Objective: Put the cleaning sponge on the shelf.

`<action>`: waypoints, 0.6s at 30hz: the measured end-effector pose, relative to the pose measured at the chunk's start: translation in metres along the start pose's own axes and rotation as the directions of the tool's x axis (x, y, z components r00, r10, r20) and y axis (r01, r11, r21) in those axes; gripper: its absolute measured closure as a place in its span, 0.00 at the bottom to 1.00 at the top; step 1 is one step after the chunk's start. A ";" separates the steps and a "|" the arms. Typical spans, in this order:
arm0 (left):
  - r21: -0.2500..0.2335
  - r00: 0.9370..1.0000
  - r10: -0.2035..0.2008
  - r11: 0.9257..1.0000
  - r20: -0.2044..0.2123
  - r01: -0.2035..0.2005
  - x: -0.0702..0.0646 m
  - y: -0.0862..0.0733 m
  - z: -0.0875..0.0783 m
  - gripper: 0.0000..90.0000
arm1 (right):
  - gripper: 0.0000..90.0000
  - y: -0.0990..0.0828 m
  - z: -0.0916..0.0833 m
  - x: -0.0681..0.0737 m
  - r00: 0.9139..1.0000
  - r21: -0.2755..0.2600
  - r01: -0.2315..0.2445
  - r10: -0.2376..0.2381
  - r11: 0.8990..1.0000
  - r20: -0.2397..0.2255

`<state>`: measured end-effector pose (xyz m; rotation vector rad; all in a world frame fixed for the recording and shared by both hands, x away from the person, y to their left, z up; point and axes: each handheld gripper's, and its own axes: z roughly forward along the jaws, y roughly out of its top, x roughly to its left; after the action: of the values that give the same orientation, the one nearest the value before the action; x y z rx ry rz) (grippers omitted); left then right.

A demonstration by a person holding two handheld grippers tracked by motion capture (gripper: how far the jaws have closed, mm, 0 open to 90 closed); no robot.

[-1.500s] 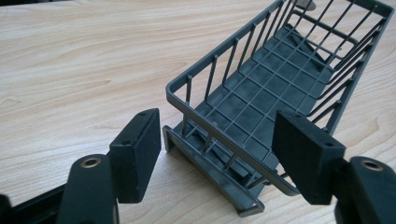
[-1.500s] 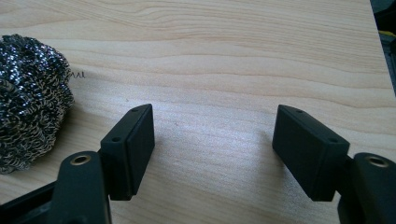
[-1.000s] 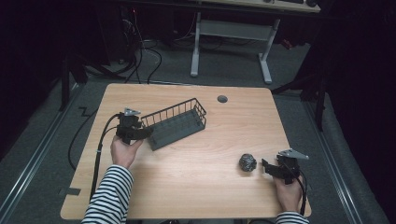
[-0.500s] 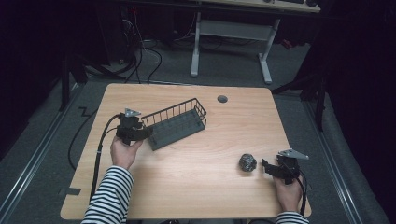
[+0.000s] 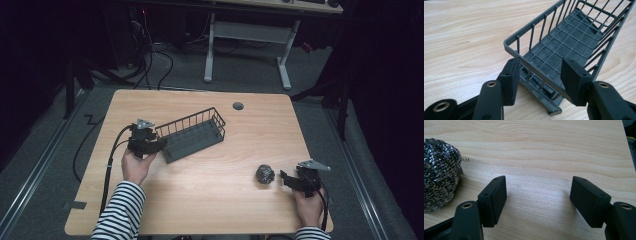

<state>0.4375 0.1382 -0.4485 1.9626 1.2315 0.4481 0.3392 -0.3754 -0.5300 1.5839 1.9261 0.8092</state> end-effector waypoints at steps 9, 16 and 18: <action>0.004 0.999 0.032 0.999 0.024 -0.032 -0.016 -0.003 -0.003 0.56 | 0.33 0.000 0.000 0.000 1.000 0.000 0.000 0.000 1.000 0.000; 0.010 0.998 0.057 0.998 0.041 -0.057 -0.029 -0.005 -0.004 0.56 | 0.33 0.000 0.000 0.000 1.000 0.000 0.000 0.000 1.000 -0.001; 0.009 0.997 0.063 0.998 0.047 -0.064 -0.033 -0.006 -0.005 0.56 | 0.33 0.000 0.000 0.000 1.000 -0.001 0.003 -0.003 1.000 0.000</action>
<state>0.4153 0.1132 -0.4470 2.0149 1.1470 0.4255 0.3392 -0.3758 -0.5300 1.5803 1.9275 0.8089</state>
